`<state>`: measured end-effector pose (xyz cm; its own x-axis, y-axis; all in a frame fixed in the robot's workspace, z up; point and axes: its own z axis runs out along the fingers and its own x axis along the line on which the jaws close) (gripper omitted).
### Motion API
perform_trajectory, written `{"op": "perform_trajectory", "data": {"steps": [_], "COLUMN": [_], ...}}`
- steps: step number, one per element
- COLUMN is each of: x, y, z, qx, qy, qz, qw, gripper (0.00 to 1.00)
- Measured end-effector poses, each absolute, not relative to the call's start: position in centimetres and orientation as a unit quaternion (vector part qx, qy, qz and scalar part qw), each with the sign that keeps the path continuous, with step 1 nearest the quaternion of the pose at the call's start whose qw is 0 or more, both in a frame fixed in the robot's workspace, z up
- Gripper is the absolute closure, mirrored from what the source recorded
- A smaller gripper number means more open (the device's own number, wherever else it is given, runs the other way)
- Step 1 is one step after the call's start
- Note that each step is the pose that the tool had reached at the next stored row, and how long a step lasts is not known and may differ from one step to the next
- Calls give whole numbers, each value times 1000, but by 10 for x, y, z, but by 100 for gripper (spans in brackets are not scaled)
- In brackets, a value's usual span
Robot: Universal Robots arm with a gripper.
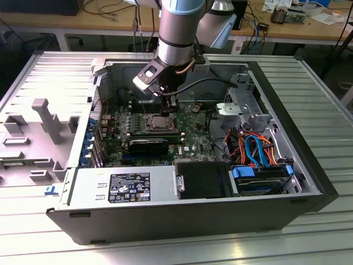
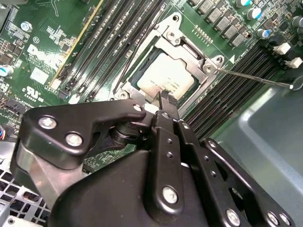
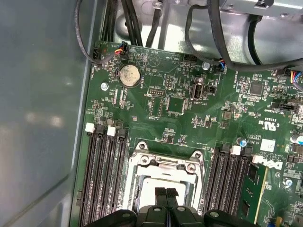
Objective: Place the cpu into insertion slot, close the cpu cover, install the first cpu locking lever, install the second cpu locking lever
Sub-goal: 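Close the cpu cover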
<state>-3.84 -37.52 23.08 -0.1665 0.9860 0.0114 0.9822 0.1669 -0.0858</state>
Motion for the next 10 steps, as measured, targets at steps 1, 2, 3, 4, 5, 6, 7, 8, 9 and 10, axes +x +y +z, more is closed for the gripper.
{"op": "perform_trajectory", "data": {"steps": [1, 2, 3, 4, 5, 6, 7, 8, 9, 10], "x": [-38, -38, -38, -38, -38, -38, -38, -38, -38, -38], "y": [-375, -375, -375, -375, -375, -375, -375, -375, -375, -375], "z": [231, 231, 231, 231, 231, 231, 231, 231, 231, 231], "qx": [-645, -645, -645, -645, -645, -645, -645, -645, -645, -645], "qy": [-763, -763, -763, -763, -763, -763, -763, -763, -763, -763], "qz": [29, 29, 29, 29, 28, 28, 28, 28, 28, 28], "qw": [32, 32, 32, 32, 31, 31, 31, 31, 30, 30], "gripper": [89, 89, 89, 89, 89, 89, 89, 89, 89, 89]}}
